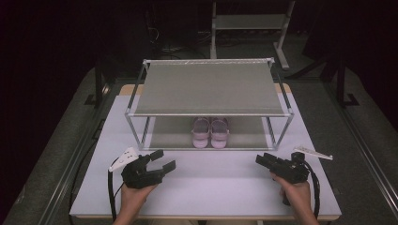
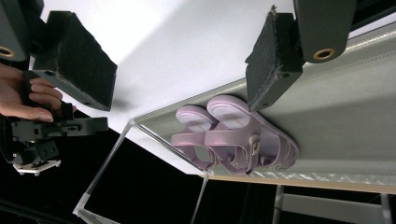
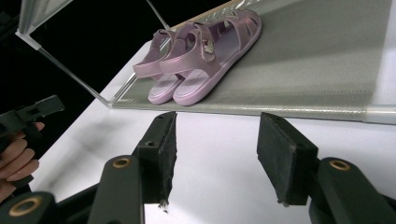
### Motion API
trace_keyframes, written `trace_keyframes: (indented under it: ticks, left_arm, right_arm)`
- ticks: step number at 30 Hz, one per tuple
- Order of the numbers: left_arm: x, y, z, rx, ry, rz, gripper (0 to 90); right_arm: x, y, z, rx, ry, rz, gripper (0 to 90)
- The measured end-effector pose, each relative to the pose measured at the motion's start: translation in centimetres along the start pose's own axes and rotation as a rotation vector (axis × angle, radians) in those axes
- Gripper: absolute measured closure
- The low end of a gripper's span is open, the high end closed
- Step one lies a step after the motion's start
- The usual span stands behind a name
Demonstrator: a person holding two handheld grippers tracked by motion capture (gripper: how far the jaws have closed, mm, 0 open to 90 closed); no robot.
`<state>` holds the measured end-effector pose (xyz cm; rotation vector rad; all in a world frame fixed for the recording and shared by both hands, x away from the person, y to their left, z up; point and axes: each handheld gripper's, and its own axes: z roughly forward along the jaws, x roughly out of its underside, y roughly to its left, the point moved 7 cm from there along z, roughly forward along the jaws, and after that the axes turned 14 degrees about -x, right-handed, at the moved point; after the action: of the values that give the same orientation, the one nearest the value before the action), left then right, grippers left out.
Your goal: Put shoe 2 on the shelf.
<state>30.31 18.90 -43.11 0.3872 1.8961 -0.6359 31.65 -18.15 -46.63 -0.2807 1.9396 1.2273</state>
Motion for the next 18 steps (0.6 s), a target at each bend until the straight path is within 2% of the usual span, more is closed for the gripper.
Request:
trace_keyframes:
  ticks: [18]
  left_arm:
    - [-0.05,-0.04,-0.02,0.002,-0.004,-0.005,23.8]
  right_arm:
    - [0.57,0.57,-0.89,-0.013,0.017,-0.010,44.5]
